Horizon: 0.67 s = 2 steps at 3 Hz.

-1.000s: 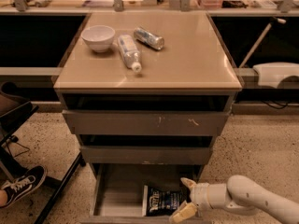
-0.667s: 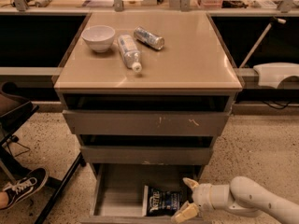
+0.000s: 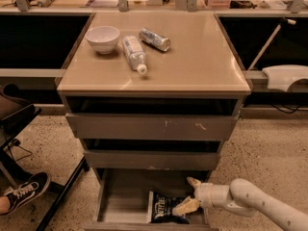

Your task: Pick blue chip bag from bottom drawer and place on counter

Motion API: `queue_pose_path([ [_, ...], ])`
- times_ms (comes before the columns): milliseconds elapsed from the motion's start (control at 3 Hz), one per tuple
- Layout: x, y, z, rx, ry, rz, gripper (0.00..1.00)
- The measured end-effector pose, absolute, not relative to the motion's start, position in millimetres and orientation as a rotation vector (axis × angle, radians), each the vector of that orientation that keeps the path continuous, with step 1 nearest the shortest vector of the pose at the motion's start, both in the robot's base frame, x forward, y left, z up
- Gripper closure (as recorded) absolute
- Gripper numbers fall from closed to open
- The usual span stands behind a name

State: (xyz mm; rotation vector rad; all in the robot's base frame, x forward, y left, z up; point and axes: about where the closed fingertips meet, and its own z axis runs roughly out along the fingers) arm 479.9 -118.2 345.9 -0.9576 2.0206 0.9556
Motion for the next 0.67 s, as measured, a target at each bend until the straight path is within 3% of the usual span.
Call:
queue_pose_path([
  [667,535,-137,322,-0.82,2.003,0.91,0.0],
])
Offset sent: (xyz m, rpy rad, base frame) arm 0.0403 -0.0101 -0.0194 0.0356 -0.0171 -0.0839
